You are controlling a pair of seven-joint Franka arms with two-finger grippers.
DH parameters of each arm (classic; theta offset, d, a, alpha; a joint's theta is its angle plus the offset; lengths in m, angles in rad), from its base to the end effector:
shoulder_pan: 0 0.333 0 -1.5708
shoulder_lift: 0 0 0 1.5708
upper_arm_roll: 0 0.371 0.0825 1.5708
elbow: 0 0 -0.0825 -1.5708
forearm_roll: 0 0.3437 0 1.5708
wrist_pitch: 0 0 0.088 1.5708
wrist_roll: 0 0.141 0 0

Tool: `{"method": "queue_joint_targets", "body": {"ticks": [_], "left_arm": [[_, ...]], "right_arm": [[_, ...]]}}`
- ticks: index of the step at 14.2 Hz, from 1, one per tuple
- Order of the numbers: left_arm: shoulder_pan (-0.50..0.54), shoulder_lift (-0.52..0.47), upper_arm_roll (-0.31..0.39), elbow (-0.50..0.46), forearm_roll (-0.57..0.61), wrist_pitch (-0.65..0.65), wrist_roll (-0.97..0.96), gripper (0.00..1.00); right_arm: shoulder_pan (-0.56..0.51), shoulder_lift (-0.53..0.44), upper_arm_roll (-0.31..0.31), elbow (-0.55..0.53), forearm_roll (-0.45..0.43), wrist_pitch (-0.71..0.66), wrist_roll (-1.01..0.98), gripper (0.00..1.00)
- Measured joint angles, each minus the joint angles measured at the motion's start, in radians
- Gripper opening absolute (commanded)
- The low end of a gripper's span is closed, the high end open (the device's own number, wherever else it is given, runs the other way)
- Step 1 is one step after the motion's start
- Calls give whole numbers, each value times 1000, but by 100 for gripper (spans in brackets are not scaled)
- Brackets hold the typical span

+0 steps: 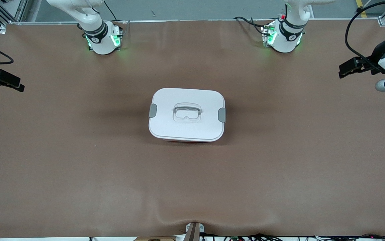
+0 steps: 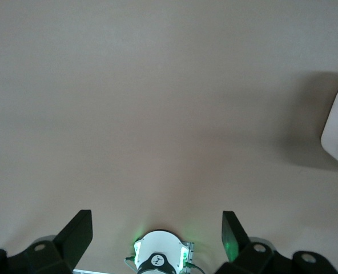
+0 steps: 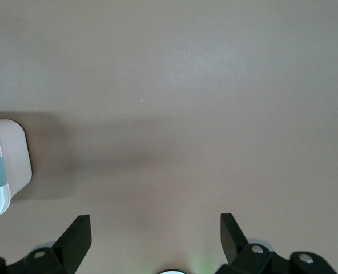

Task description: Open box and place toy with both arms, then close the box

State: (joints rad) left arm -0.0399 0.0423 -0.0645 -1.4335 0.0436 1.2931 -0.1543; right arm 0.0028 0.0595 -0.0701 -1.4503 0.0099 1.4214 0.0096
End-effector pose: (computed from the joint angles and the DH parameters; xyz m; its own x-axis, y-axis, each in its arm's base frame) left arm 0.4914 -0.0436 0.6604 0.9829 0.0628 -0.1730 0.0517 -0.9963 -0.0681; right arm 0.5166 -0.0319 0.6536 0.9933 -0.0753 -0.0882 -0.0761 -0.9971 -0.0049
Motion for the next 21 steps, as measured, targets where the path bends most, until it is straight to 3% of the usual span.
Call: {"method": "queue_joint_targets", "body": {"ticks": [5,21], "left_arm": [[-87,-62,84,-110,0,87,3,100],[-90,-52,90,-101,-1,141,42,100]], "right_arm": [[0,0,-3,0,0,-1,0,100],[-4,-2,-9,21,-3,0,-19,100]]}}
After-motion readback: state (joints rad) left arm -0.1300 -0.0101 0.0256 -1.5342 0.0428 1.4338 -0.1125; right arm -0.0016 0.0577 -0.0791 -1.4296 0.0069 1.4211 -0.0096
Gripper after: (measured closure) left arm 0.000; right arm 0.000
